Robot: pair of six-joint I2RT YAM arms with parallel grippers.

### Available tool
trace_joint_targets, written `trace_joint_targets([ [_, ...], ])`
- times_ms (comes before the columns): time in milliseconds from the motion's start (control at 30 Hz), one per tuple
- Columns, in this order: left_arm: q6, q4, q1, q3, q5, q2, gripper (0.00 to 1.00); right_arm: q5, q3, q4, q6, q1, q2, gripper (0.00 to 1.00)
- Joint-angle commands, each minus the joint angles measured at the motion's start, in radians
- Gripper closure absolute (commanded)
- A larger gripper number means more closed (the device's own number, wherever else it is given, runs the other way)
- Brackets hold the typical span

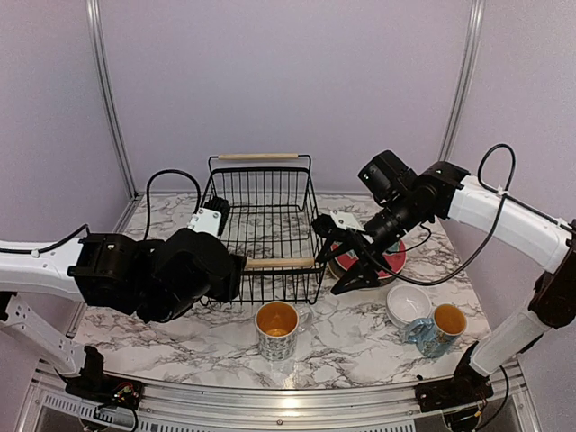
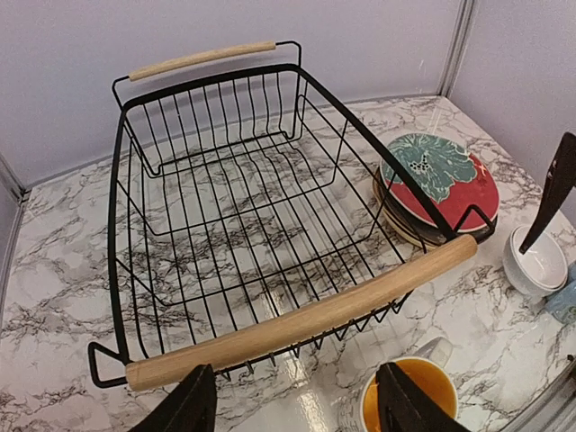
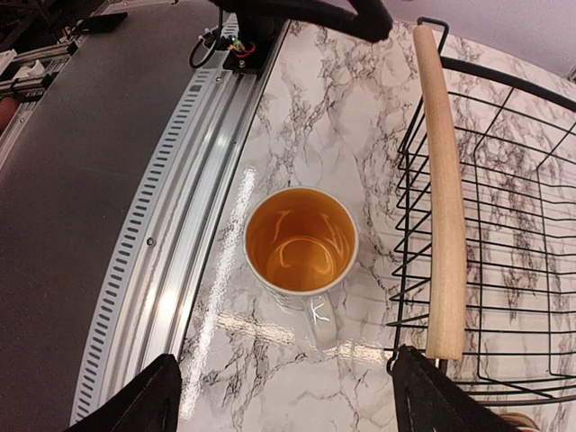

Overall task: Load the mixed dishes into the dish rack
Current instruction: Grab the plate from the plate.

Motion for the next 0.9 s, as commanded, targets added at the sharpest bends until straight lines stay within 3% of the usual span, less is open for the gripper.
trace_joint_targets([
  [0, -0.101, 0.036, 0.023, -0.107, 0.024, -0.135, 0.37, 0.074, 0.011, 0.043, 0.011, 0.005, -0.006, 0.21],
  [300, -0.003, 0.007, 0.165, -0.118, 0.121, -0.145, 0.37, 0.238, 0.012, 0.074, 0.008, 0.007, -0.014, 0.20],
  [567, 0.145, 0.114, 0.262, -0.070, 0.201, -0.148, 0.38, 0.197, 0.048, 0.081, 0.033, 0.010, 0.018, 0.20],
  [867, 0.166, -0.126, 0.309, 0.045, 0.462, -0.104, 0.44, 0.174, 0.060, 0.075, 0.028, 0.018, 0.011, 0.30],
])
